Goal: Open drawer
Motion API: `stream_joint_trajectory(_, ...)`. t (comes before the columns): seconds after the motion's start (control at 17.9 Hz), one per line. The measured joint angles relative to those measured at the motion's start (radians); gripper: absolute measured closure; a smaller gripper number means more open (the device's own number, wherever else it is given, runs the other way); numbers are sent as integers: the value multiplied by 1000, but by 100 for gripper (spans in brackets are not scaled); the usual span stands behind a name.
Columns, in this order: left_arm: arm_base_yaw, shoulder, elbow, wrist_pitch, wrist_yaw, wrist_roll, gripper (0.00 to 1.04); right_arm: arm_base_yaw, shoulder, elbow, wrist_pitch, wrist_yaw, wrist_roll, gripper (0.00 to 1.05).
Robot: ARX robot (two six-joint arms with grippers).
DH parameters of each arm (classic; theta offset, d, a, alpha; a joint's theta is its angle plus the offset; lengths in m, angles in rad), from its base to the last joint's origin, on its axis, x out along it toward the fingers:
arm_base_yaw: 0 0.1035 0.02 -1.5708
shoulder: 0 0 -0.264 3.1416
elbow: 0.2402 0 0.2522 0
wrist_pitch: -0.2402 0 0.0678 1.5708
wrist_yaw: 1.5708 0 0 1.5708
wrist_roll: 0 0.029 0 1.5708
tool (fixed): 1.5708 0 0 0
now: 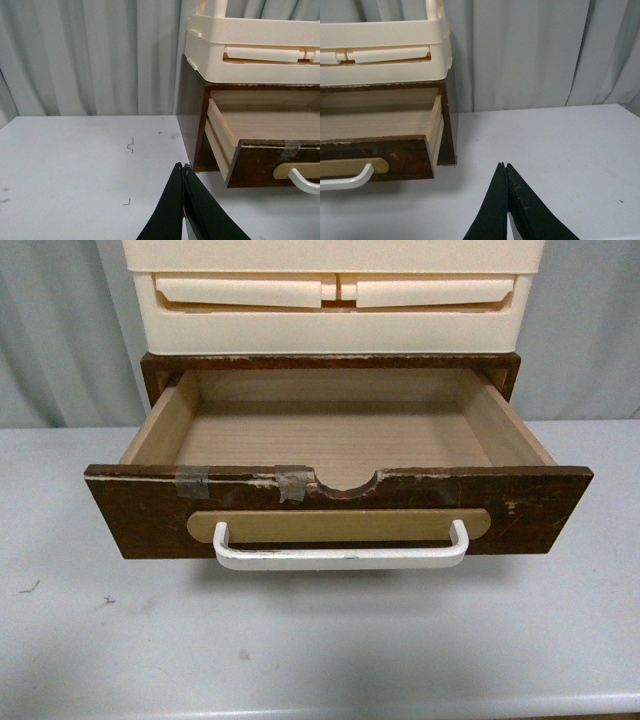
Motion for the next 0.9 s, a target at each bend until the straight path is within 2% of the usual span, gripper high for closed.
stream_joint_trajectory(0.06, 0, 0, 0, -1, 0, 0, 103, 0, 0, 0, 3, 0, 0, 103)
stream_joint_trajectory(0.11, 0, 0, 0, 0, 0, 0, 96, 0, 0, 0, 0, 0, -1, 97)
stream_joint_trajectory(0.62, 0, 0, 0, 0, 0, 0, 7, 0, 0, 0, 1, 0, -1, 7)
stream_joint_trajectory(0.9, 0, 0, 0, 0, 0, 0, 7, 0, 0, 0, 1, 0, -1, 6)
